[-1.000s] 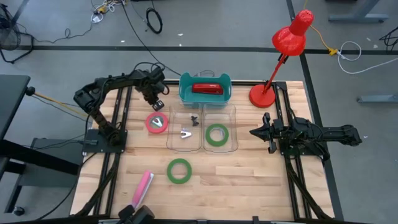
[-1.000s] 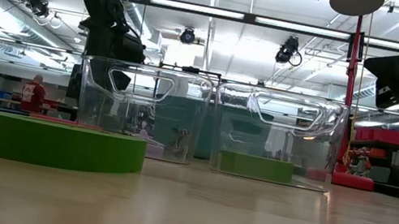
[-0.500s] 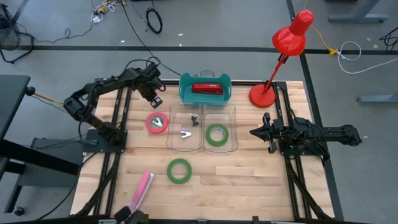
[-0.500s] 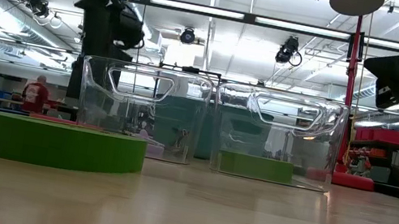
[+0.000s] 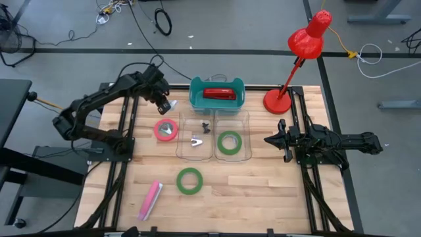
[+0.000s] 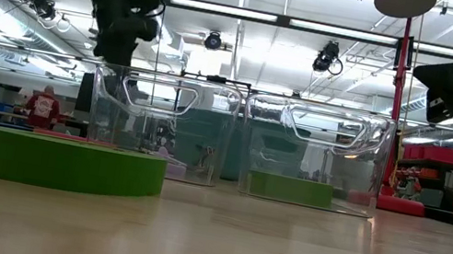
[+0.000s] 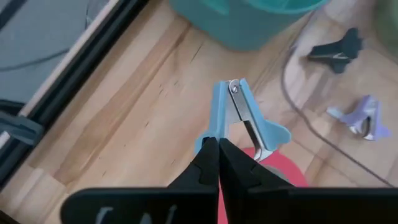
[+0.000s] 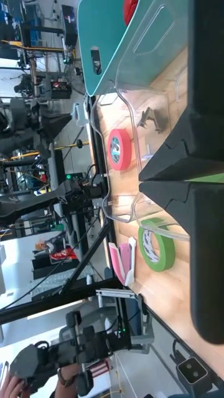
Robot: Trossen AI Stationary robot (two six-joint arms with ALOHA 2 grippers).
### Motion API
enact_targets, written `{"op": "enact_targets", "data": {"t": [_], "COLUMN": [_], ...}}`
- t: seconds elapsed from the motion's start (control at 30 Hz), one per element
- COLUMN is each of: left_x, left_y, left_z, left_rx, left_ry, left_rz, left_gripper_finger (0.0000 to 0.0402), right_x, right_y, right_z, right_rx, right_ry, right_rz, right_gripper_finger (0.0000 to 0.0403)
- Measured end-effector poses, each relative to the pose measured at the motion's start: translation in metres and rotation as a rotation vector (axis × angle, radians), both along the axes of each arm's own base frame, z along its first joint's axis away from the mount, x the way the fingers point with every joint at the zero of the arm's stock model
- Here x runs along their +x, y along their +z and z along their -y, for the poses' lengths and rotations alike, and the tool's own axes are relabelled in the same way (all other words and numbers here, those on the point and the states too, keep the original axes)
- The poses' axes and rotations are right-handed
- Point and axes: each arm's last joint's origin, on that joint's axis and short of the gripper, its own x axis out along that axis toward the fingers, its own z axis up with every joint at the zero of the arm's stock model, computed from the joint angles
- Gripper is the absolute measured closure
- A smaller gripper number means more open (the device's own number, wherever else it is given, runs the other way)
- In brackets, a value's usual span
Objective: Pick and place Stapler, Stapler remover, tape
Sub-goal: Put the top blue staple remover into the left transparent bin
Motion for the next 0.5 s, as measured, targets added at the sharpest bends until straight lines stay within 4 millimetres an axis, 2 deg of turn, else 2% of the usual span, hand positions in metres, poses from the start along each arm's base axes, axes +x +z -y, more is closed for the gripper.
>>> {"op": "enact_targets", "data": {"t": [0.2,0.5], "left_x": [0.006,0.031], "left_y": [0.008,0.017], "left_z": [0.012,0.027], "left_rx": [-0.001,0.004], "left_ry": [-0.047,-0.213], "left_rz": [0.071,0.242], "left_gripper_finger": [0.0402,0.0402], "right_x": [0.000,0.000], "right_y": [0.000,0.000], "right_z": [0.000,0.000], "right_rx": [0.000,0.000], "right_ry": [0.000,0.000], "right_rz": [0.000,0.000], "right_gripper_finger": [0.0396,0.0396]}}
